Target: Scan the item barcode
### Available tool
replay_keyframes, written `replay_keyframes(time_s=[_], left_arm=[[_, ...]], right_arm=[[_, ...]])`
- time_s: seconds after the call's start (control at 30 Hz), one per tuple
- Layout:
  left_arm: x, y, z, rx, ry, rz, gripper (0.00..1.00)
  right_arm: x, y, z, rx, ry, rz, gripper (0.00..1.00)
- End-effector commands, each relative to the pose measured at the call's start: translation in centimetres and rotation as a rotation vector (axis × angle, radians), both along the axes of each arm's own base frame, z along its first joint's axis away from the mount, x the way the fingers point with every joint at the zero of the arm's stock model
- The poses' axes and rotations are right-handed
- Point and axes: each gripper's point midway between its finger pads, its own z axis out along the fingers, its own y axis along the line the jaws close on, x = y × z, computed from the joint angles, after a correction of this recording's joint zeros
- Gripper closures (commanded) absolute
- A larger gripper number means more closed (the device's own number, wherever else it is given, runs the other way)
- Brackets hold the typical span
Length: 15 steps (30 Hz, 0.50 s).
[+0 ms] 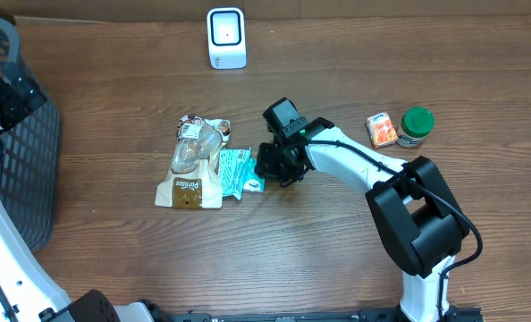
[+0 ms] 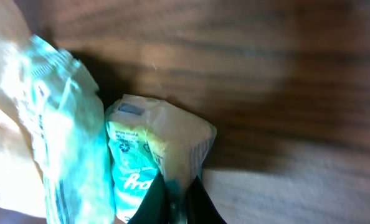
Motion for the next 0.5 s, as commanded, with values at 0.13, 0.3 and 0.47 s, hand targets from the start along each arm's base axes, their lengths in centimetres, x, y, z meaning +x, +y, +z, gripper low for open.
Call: replay_keyframes(time_s=[0.13,0.3,0.47], left_arm=[[0.0,0.0,0.3,0.02,-0.004,-0.014,0.0],[0.0,0.0,0.3,0.02,-0.004,-0.014,0.0],[0.0,0.0,0.3,0.02,-0.004,-0.014,0.0]], right_arm=[[1.8,-3.8,4.3,-0.137,-0.089,0.037,0.96],[3.2,-9.4,7.3,-0.461,-0.203,-0.006,0.96],[3.1,-12.4,8.0,-0.736,-0.29,-0.018,0.96]])
